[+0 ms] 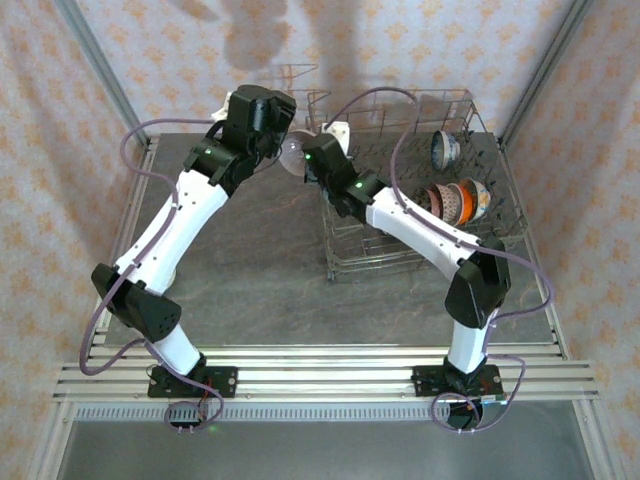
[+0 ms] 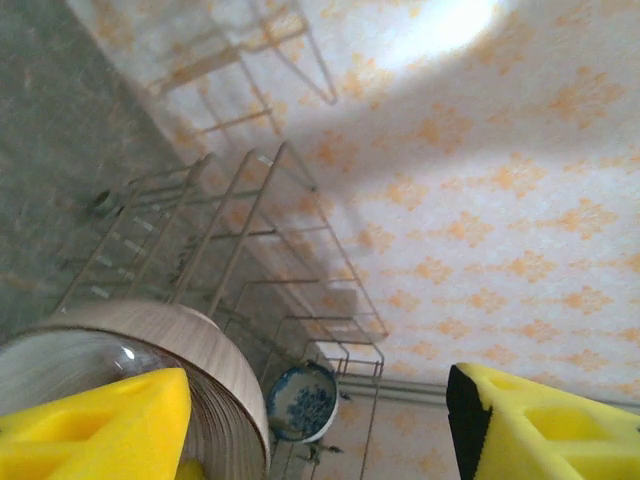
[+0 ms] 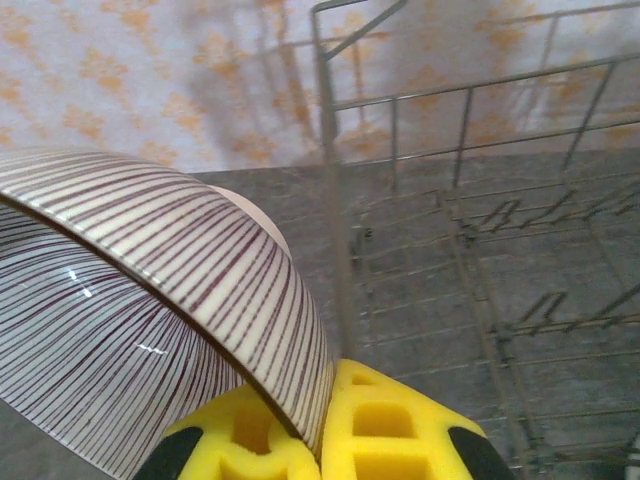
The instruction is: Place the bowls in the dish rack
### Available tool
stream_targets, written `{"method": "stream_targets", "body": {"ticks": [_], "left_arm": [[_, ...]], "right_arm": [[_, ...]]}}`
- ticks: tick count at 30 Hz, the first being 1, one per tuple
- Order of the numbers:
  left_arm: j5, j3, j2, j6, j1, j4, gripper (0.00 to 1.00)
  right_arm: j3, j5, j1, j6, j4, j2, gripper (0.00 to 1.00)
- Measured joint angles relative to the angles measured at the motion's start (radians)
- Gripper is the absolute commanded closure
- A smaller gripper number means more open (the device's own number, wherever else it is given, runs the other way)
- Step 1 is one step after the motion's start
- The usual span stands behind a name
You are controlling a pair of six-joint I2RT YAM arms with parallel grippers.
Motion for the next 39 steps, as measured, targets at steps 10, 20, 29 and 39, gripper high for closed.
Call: {"method": "stream_targets", "body": {"ticks": [10,20,29,39], "left_arm": [[0.067,-0.046,-0.026,0.207,0.118,0.085,0.3],[0.211,-0.19,-0.003,0.469,0.137,0.139,0.32],[0.345,-0.27,0.124,0.602,0.138,0.171,0.34],[0.464,-0.294,0.238,0.667,0.138,0.174,0.36]], "right_arm": [[0.163,0.039,-0.17,0.06,-0.159,0.011,1.0],[0.525,0.248,-0.323,0.05,-0.438,0.22,1.0],[0.593,0.383,-0.394,0.027,-0.616,0.419,1.0],[0.736,0.529,-0.404,0.024,-0.641,0.514,1.0]]}}
